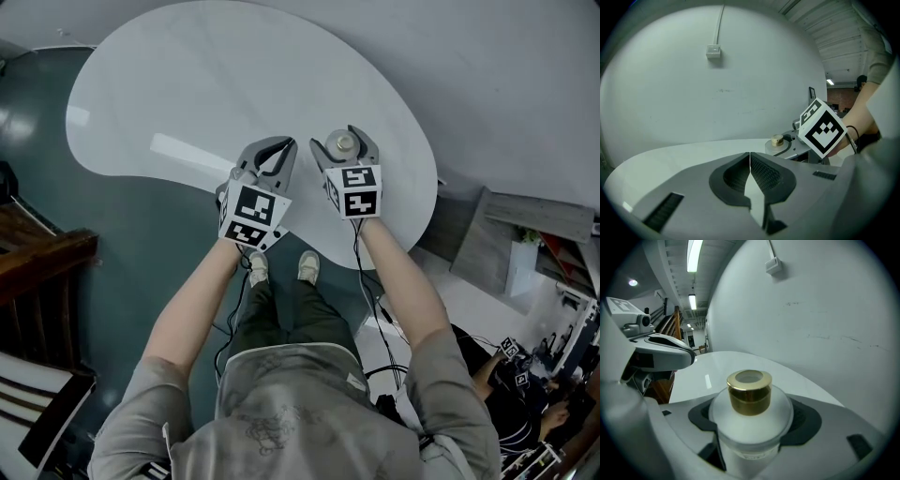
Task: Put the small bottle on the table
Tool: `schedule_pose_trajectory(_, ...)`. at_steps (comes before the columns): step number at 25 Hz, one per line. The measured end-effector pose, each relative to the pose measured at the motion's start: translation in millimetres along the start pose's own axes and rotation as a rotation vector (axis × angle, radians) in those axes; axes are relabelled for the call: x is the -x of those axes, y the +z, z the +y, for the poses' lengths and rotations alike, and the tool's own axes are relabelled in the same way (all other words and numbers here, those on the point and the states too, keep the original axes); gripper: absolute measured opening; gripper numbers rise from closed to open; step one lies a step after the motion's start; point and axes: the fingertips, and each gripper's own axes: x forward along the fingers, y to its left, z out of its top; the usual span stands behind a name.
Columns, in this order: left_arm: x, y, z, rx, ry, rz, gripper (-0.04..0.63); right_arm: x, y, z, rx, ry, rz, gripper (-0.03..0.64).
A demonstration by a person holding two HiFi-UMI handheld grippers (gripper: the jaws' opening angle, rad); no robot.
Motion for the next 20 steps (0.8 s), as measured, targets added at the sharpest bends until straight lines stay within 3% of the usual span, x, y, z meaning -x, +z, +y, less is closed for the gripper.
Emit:
schedule_pose_trajectory(11,-9.9,-33.5,-9.4,0.025,-0.031,0.073,0.018,-18.1,-33.2,2.2,-0.01,-0.001,0.032,0.341)
schedule_pose_trajectory(20,-8.9,-50.3,-9.5,0.053,-0.022,0.103,0.018,-22.4,-37.5,3.4,0.02,0.008,-0.015,0.341)
